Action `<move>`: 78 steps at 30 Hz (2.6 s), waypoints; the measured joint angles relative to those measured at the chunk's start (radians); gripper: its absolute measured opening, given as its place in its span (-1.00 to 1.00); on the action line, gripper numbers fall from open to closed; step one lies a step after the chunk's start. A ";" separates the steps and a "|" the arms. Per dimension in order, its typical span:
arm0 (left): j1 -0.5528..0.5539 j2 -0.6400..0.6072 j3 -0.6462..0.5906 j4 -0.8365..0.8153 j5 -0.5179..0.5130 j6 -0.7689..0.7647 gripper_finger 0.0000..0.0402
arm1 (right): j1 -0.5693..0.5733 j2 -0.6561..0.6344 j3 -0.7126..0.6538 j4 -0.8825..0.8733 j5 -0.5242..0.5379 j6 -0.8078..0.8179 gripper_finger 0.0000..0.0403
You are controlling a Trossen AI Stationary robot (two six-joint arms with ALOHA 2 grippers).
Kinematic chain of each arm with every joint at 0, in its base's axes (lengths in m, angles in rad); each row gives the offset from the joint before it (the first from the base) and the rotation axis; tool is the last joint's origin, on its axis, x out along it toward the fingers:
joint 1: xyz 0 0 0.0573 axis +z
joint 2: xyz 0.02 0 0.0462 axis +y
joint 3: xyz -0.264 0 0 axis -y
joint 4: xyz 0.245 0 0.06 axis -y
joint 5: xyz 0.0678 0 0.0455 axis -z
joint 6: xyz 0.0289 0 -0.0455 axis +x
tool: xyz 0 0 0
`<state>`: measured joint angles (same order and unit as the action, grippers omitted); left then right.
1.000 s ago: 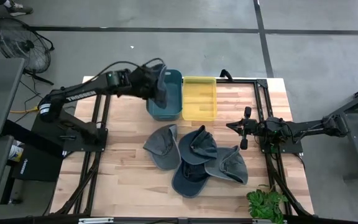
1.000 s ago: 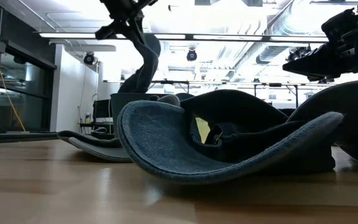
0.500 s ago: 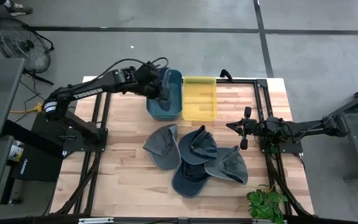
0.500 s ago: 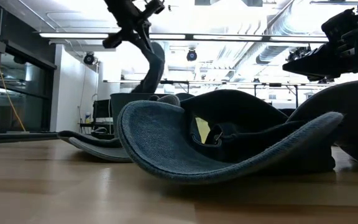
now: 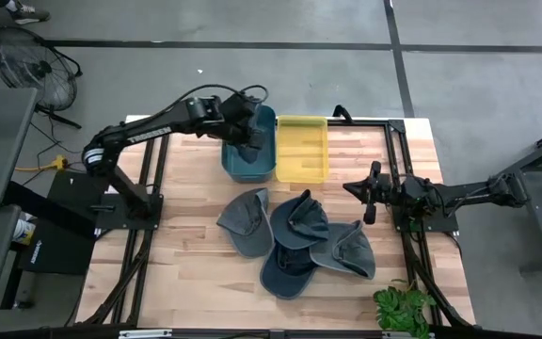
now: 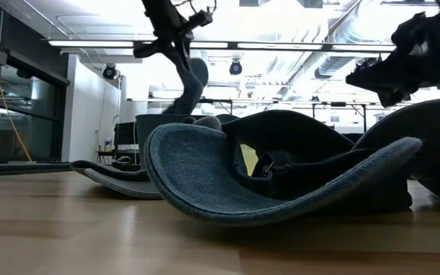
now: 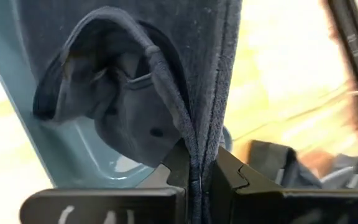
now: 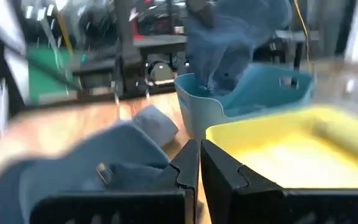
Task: Pick & Place hat
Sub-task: Put the top left blue cap into the blue bin
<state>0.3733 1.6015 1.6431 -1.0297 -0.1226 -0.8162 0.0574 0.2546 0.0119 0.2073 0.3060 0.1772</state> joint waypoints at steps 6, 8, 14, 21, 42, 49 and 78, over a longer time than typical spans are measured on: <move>0.000 0.105 0.077 -0.046 -0.001 0.005 -0.90 | 0.000 0.000 0.000 0.000 0.051 0.249 -0.94; 0.000 0.134 0.099 -0.048 -0.003 0.007 -0.90 | 0.000 0.000 0.000 0.016 0.056 0.270 -0.94; 0.000 0.139 0.105 -0.053 -0.028 0.008 -0.90 | 0.000 0.007 0.026 0.096 0.056 0.296 -0.94; 0.000 0.139 0.105 -0.054 -0.045 0.000 -0.90 | 0.000 0.205 0.287 -0.166 0.138 0.109 -0.94; -0.001 0.139 0.105 -0.073 -0.105 0.000 -0.90 | -0.476 0.846 0.829 -0.350 -0.329 0.331 -0.94; 0.000 0.145 0.105 -0.071 -0.155 0.002 -0.90 | -0.488 0.928 0.840 -0.351 -0.386 0.294 -0.94; 0.013 0.302 0.105 -0.050 -0.150 0.026 -0.18 | -0.492 0.811 0.840 -0.619 -0.286 0.202 -0.94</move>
<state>0.3862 1.9032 1.7477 -1.0797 -0.2723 -0.7902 -0.4343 1.0660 0.8520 -0.4115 0.0196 0.3794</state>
